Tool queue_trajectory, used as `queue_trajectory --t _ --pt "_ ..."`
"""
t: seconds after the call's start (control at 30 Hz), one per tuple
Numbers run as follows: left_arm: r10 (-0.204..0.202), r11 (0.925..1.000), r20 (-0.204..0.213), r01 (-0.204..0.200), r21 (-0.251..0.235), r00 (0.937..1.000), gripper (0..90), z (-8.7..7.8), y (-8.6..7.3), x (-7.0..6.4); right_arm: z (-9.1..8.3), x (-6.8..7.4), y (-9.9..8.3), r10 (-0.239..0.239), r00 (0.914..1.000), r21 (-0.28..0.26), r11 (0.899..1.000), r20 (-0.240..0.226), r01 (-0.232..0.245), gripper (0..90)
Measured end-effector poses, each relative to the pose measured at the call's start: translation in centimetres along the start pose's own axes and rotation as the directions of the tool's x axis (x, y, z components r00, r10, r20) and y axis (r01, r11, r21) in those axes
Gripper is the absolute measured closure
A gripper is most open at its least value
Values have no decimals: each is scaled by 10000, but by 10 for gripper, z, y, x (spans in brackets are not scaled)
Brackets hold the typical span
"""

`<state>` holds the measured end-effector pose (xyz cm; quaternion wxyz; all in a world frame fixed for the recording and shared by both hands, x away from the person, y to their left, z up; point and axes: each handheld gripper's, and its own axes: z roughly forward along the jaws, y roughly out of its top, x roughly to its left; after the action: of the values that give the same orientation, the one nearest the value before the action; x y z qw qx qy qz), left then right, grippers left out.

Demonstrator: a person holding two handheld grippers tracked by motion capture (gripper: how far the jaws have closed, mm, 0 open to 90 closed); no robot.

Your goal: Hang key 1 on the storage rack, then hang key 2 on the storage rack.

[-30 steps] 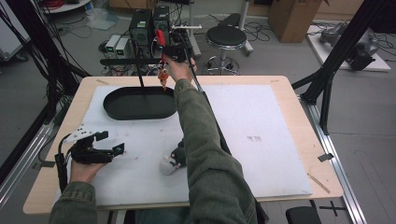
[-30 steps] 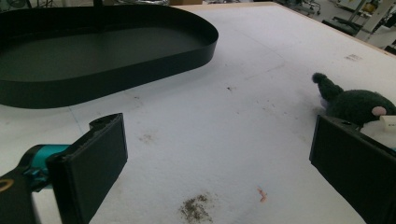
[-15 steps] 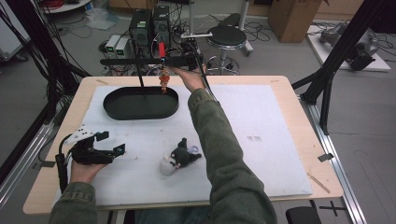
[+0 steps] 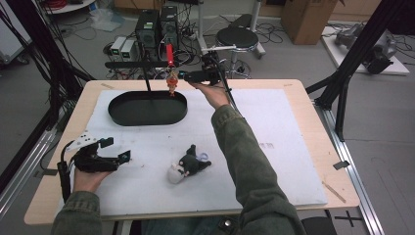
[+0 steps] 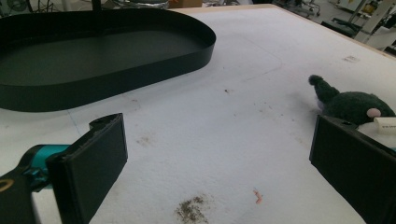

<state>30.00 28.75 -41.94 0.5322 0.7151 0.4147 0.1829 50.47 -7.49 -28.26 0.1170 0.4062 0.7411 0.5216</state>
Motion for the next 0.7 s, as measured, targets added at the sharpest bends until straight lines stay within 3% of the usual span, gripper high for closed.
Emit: queue_trajectory --t 0.23,0.4,0.7 --pt "30 10000 -10 -30 34 10000 47 0 0 0 -18 0 -14 -401 9991 139 9991 103 400 5" --pt "57 10000 52 -57 77 10000 47 0 0 0 -30 0 -27 -340 9994 201 9992 -28 341 5" --pt "26 9999 22 -27 164 10000 47 1 -1 -1 -43 6 -57 -437 9971 401 9981 -615 462 5"
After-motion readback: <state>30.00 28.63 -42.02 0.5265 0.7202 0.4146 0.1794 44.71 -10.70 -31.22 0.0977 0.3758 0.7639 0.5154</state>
